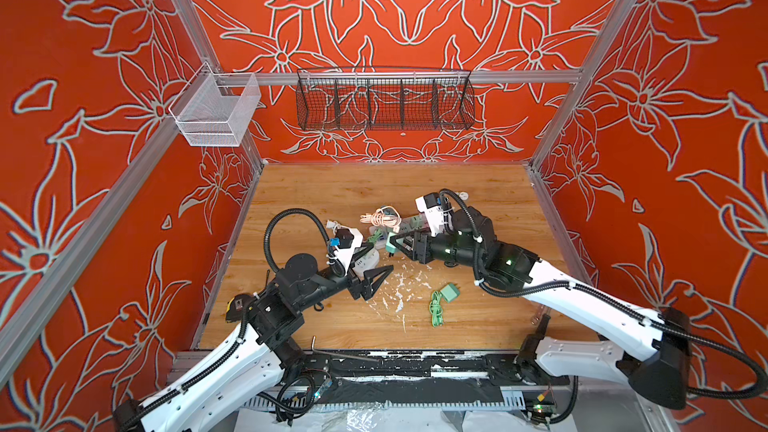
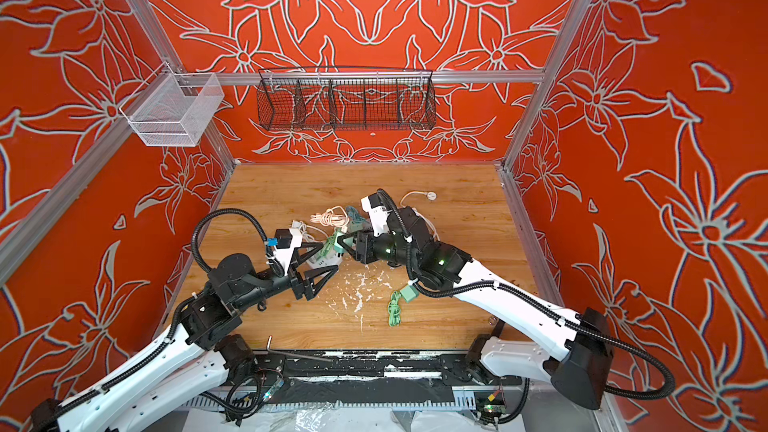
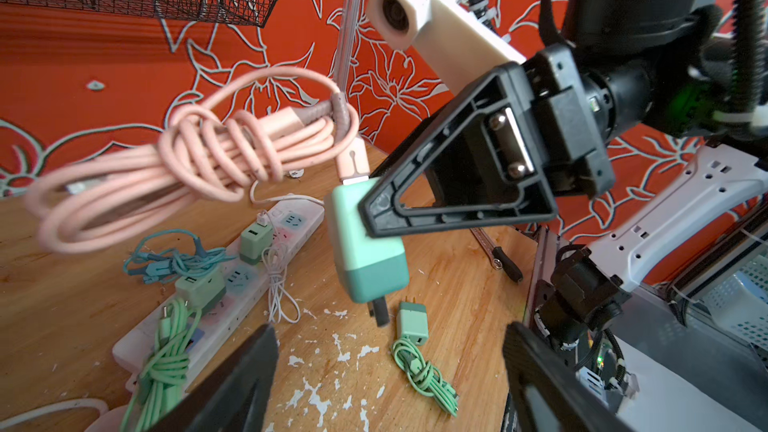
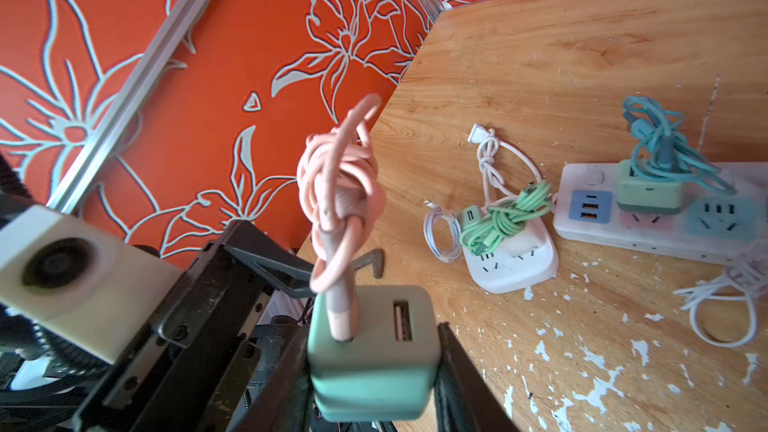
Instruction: Insert the plug
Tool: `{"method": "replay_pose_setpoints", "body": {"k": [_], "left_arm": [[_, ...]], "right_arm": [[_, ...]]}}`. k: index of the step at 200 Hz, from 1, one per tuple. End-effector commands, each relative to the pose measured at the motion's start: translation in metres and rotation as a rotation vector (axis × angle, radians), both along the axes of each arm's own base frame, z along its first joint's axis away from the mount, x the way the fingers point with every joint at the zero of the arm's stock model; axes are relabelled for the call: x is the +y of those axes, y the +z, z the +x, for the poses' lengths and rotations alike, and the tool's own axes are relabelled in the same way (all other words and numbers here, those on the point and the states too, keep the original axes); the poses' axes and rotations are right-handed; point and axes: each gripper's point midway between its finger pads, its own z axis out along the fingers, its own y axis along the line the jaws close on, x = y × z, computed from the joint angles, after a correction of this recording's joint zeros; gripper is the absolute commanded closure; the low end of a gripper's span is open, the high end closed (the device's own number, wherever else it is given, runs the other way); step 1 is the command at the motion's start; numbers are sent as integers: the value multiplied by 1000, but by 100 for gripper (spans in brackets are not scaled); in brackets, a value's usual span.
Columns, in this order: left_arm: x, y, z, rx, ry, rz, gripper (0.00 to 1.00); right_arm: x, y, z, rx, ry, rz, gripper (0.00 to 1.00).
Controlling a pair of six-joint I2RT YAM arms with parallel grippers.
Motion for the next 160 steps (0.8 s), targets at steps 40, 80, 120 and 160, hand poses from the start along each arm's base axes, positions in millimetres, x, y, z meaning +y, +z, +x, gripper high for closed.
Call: {"method": "replay_pose_setpoints", "body": {"k": [40,80,120,160], "left_arm": [[-1,16,11,-74,43,-13,24],[-1,13,14,-69,56,5,49],[-1,12,13,-75,49,13,73],[-2,6,11,-95,32,52,96]], "right_arm": [[19,18,-15,-46,65,58,66],[24,21,-24,-67,93,56,66],[23,22,-29,-76,116,12,66],[22,13,-35,-1,147,-89,62]]}}
